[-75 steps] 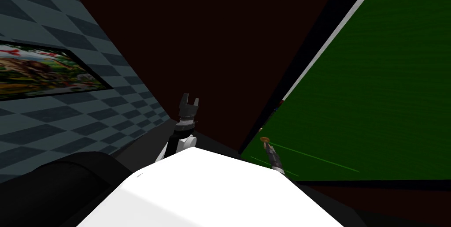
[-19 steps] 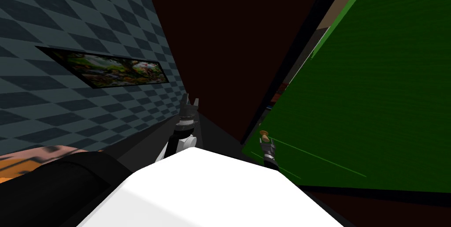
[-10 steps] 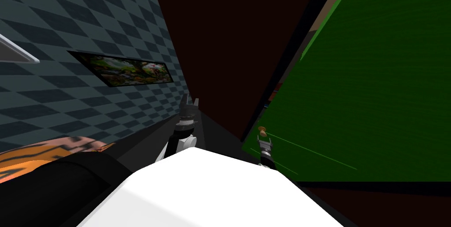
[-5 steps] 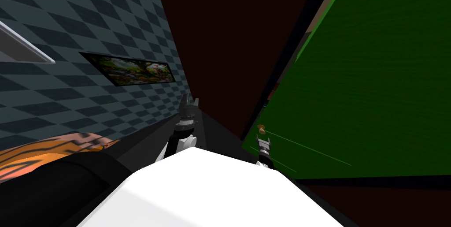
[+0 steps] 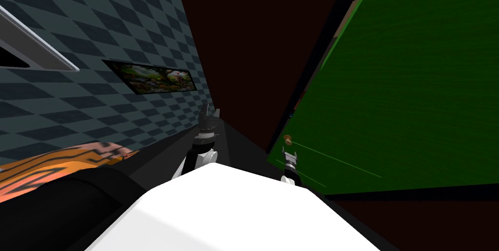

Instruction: Pull the door open

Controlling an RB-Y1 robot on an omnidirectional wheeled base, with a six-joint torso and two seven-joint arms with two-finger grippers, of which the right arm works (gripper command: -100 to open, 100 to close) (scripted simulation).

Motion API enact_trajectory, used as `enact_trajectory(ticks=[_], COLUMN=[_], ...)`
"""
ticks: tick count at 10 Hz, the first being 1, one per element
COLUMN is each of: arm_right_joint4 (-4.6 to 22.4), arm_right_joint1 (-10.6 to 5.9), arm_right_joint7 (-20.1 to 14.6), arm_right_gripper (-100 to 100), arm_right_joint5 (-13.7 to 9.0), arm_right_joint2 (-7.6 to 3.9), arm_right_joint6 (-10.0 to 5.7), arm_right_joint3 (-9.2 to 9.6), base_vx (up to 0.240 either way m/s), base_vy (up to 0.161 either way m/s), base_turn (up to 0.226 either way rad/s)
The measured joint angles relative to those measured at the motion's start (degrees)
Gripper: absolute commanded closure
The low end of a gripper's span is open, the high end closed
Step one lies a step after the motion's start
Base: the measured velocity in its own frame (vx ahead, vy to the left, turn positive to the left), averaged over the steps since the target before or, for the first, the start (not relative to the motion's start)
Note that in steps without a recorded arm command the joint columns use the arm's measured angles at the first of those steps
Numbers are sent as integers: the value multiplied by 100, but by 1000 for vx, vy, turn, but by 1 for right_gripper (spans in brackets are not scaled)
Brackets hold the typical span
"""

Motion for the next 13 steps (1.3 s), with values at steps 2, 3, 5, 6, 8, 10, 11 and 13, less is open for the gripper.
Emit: enact_trajectory(ticks=[2, 3, 5, 6, 8, 10, 11, 13], arm_right_joint4=[-38, -43, 61, 26, 233, 237, 233, 244], arm_right_joint1=[-14, -13, 19, 85, 97, 94, 91, 102], arm_right_joint7=[-229, -254, -422, -471, -668, -677, -667, -664], arm_right_gripper=[-100, -100, -100, -100, -100, 100, 100, 100], arm_right_joint5=[-99, -106, -156, -181, -222, -231, -229, -226], arm_right_joint2=[20, 22, -142, -203, -346, -371, -373, -362], arm_right_joint6=[32, 39, -21, -26, -163, -176, -173, -153], arm_right_joint3=[39, 41, -21, -54, -104, -126, -127, -114], base_vx=[-48, 134, 201, 205, 168, -26, -35, -17], base_vy=[-9, -6, -11, -35, -26, -7, 2, 5], base_turn=[10, 141, 137, 120, 68, -25, 21, -1])
